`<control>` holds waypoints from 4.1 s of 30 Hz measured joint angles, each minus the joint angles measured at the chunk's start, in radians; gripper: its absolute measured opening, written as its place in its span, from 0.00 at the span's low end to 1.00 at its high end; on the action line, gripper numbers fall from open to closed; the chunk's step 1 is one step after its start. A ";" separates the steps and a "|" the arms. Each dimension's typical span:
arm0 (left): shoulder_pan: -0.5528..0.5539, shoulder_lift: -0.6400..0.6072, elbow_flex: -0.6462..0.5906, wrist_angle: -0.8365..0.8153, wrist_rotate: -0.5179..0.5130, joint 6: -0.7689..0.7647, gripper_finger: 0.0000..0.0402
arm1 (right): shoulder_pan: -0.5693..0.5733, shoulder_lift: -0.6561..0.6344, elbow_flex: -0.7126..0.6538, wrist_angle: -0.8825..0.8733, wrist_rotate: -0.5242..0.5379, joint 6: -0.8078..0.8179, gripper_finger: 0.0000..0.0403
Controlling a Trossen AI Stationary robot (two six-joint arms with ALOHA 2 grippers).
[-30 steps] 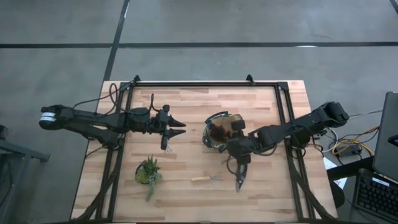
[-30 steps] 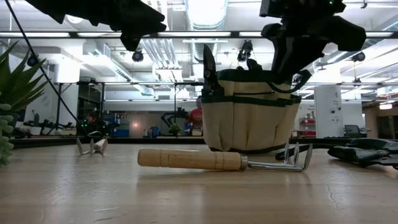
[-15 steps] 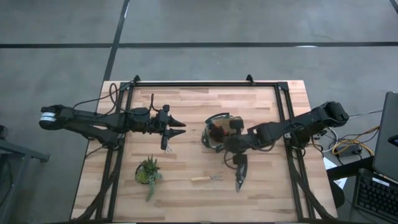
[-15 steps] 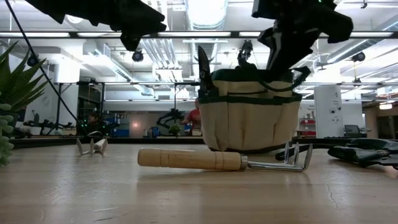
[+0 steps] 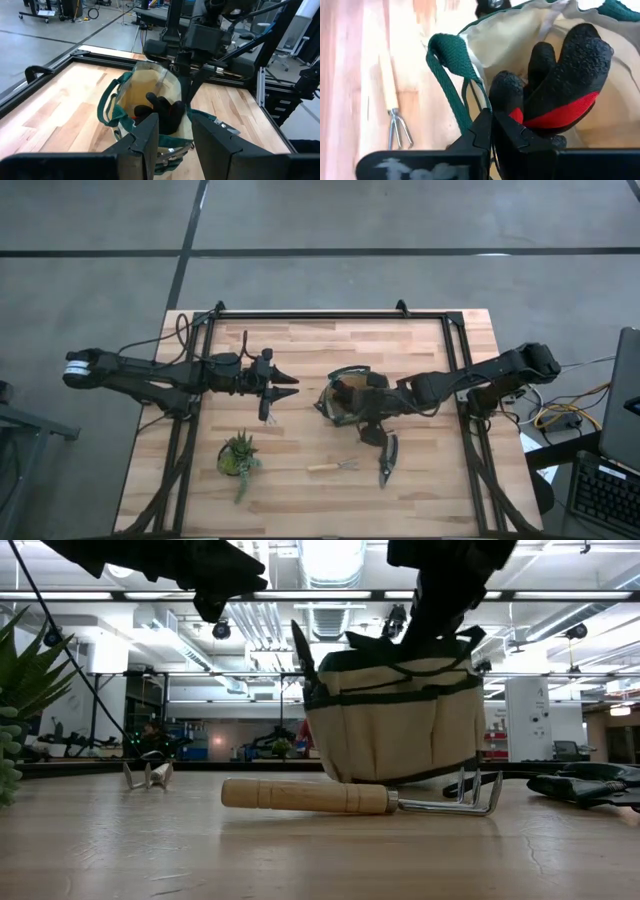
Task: Pick & Place Garden tools in Gardening bag
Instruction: Adjust the green gardening bag on the table, then put the green shear scissors into the green gardening bag
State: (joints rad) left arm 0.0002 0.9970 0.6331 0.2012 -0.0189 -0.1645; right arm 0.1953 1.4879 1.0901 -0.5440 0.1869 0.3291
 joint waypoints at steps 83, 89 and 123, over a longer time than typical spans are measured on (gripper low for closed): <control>0.000 0.002 0.000 -0.044 0.095 -0.117 0.30 | 0.266 -0.015 0.076 -0.167 -0.176 0.294 0.37; -0.001 0.002 0.000 -0.045 0.087 -0.123 0.30 | 0.389 -0.018 0.010 -0.156 -0.106 0.498 0.34; -0.006 0.056 0.000 -0.028 0.068 -0.129 0.30 | 0.615 0.112 -0.172 -0.119 0.183 0.165 0.31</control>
State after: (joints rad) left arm -0.0059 1.0527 0.6334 0.1730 0.0486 -0.2939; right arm 0.8101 1.5995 0.9179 -0.6628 0.3704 0.4941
